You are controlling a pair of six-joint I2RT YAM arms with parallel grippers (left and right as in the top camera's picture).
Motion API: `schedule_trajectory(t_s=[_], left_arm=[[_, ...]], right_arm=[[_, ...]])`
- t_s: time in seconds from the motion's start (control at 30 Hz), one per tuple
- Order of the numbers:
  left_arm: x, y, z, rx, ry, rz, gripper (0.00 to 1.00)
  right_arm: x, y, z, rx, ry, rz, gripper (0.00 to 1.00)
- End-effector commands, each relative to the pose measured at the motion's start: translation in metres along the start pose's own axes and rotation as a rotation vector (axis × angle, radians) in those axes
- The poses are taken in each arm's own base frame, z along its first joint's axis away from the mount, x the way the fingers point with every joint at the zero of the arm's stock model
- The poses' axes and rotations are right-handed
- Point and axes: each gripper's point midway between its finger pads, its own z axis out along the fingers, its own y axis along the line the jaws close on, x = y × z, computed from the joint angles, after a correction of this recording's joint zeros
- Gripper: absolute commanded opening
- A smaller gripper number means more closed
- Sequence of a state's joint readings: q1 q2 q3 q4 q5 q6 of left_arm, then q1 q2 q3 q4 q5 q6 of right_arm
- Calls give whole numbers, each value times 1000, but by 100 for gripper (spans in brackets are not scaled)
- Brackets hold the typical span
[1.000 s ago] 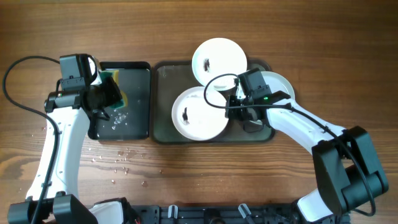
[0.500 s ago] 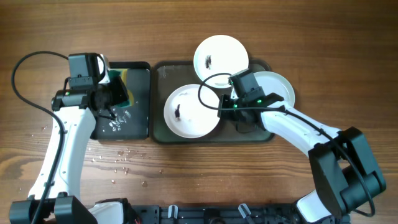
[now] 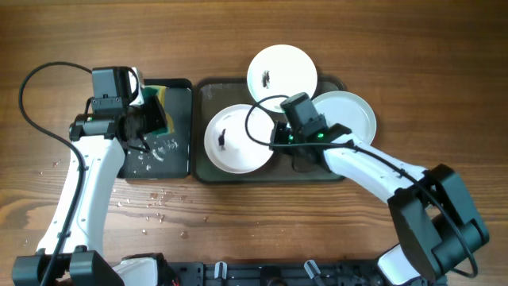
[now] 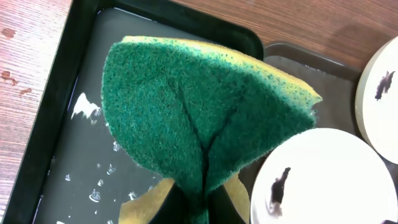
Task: Clean dirty plates on tray and stack at the side
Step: 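Carry the sponge with the left gripper over the tilted plate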
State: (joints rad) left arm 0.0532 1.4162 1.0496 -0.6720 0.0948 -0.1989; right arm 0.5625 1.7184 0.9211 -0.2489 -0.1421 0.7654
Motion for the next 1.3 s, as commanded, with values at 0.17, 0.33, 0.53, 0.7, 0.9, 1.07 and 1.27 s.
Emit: schedule_trajectory(t_s=[0.17,0.33,0.53,0.7,0.9,1.07,1.27], left_arm=[[-17,-5,-2,12,-75,14,4],[-28,-17,-3,41,-126,-24,4],[-36,-26,-4,61,-162,5,4],[-38,-11,0,-26,-175,4,4],[-21,-9,16,-50,-94,21,4],[-10,-30,24,-23,-62,162,4],[-2,-50,25,-16,-59,217,4]], right_arm=[[-11,10,-4,30,-84,14,25],[-31,15,-6,29,-176,-81,24],[-14,18,-5,-15,-69,-90,25],[-14,9,-5,34,-74,-139,25],[-23,-5,-7,112,-125,-141,21],[-16,-10,-5,121,-103,-153,20],[-12,-15,-3,128,-94,-132,21]])
